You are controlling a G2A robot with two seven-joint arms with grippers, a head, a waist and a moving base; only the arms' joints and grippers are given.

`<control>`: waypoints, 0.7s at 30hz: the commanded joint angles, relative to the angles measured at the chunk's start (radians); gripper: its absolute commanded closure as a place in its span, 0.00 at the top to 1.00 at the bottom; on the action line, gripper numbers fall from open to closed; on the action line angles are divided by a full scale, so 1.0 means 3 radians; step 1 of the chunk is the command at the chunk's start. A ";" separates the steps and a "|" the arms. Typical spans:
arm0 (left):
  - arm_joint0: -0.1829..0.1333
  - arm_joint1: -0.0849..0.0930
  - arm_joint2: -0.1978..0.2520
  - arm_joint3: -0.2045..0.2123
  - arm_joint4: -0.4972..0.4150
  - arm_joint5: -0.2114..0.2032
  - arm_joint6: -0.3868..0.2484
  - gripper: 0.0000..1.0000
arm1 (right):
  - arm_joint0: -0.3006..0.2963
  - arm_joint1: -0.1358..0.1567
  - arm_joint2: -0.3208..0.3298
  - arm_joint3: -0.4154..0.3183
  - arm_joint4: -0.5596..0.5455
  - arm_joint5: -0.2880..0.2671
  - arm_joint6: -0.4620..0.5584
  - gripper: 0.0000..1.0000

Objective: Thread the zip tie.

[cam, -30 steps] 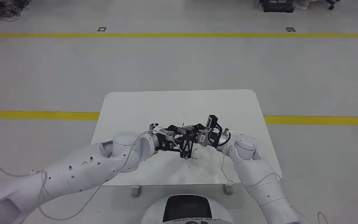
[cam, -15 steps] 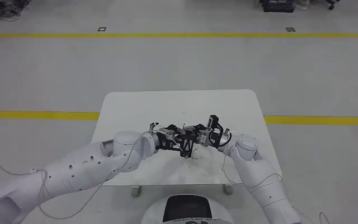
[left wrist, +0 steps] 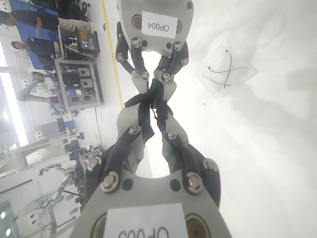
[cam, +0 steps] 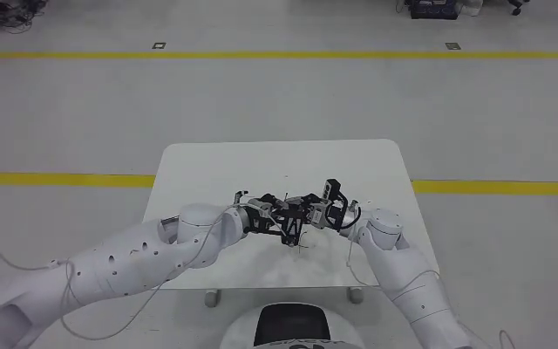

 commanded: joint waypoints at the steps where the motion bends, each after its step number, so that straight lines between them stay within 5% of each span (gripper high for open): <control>1: -0.0005 0.0000 0.0007 0.0004 0.0000 0.0005 -0.0003 0.18 | 0.0000 0.0005 -0.0006 -0.0001 0.0010 -0.0004 -0.0010 0.00; 21: -0.0052 0.0019 0.0074 0.0005 0.0000 0.0032 -0.0031 0.09 | 0.0004 0.0062 -0.0084 -0.0015 0.0076 -0.0020 -0.0086 0.00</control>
